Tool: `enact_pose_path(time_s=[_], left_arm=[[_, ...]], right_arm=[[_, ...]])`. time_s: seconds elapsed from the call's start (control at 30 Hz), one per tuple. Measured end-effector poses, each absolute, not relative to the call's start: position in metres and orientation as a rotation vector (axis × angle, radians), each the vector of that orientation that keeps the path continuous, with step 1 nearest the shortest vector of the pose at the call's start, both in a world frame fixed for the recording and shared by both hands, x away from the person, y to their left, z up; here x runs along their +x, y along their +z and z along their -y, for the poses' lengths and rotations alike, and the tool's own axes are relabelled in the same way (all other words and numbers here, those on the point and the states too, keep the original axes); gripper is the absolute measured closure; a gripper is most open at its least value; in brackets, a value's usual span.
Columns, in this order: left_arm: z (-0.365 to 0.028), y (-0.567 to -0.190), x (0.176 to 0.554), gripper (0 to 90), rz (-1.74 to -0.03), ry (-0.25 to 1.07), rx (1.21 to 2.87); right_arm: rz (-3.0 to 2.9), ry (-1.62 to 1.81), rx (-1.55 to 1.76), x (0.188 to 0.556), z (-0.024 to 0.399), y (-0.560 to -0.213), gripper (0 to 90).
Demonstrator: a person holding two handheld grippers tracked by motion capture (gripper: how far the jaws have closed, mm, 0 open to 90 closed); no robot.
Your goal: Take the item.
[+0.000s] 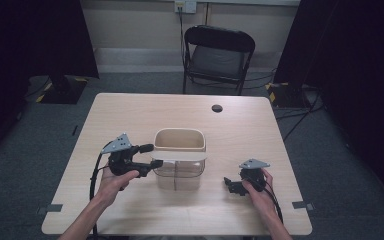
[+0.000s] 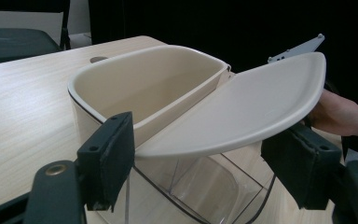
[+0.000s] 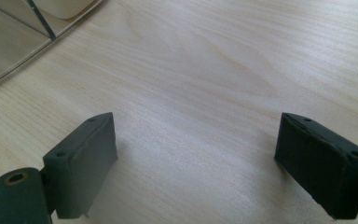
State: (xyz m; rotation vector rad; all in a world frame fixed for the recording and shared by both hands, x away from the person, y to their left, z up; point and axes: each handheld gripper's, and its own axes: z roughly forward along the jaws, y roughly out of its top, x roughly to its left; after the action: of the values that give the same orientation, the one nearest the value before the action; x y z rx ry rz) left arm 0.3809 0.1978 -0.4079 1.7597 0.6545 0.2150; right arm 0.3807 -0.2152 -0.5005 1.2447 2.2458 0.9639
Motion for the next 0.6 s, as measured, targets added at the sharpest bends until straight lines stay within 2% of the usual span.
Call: enact_pose_path(time_s=[0.6], left_arm=[[-0.187,-0.399,0.379,31.6,-0.628,0.207,1.783]], right_arm=[[-2.245,0.964,1.248,0.38,0.215,-0.5,11.8]])
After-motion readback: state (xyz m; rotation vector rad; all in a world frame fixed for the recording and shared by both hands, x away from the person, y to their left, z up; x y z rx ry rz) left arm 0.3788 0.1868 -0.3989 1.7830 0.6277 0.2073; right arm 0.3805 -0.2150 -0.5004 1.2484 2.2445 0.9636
